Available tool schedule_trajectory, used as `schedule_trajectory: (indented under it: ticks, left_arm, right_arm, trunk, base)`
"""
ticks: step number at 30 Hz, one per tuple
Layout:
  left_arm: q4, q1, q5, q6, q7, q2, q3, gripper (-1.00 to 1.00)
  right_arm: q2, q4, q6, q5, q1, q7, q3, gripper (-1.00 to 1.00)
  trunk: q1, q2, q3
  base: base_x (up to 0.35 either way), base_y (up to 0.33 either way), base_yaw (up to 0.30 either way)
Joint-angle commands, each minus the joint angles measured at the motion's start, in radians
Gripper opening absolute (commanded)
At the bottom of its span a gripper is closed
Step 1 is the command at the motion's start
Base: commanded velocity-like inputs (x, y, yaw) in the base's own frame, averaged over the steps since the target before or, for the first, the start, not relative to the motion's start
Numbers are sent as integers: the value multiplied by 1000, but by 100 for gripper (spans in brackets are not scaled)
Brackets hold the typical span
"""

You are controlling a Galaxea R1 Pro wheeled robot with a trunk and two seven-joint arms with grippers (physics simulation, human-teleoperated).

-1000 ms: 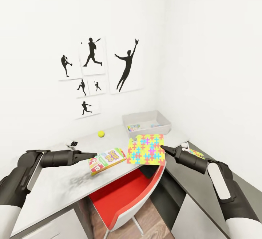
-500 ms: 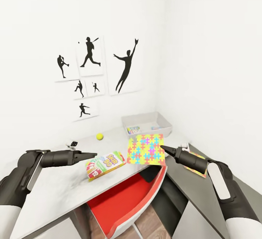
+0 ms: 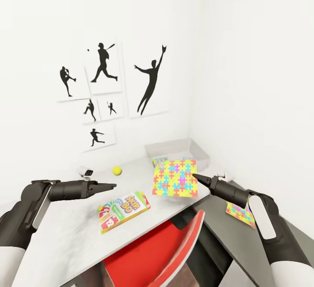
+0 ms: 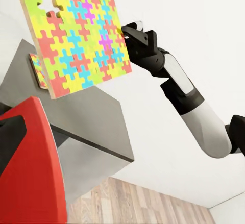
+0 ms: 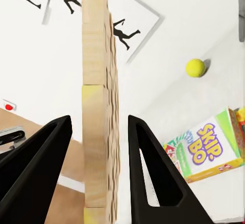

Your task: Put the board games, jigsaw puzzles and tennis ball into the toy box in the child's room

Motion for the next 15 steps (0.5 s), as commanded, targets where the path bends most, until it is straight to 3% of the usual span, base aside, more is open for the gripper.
schedule_trajectory:
  ticks: [1, 5, 15]
  left_arm:
    - [0, -1, 0, 11, -3, 0, 0, 100]
    - [0, -1, 0, 11, -3, 0, 0, 100]
    - [0, -1, -1, 11, -2, 0, 0, 100]
  right_arm:
    - [0, 0, 4, 2, -1, 5, -1, -100]
    - [0, 0, 4, 2, -1, 5, -1, -100]
    - [0, 0, 4, 2, -3, 5, -1, -100]
  trunk:
    - [1, -2, -2]
    - [1, -2, -2]
    - [1, -2, -2]
  base:
    - [188, 0, 0]
    - [88, 0, 0]
    - [203, 0, 0]
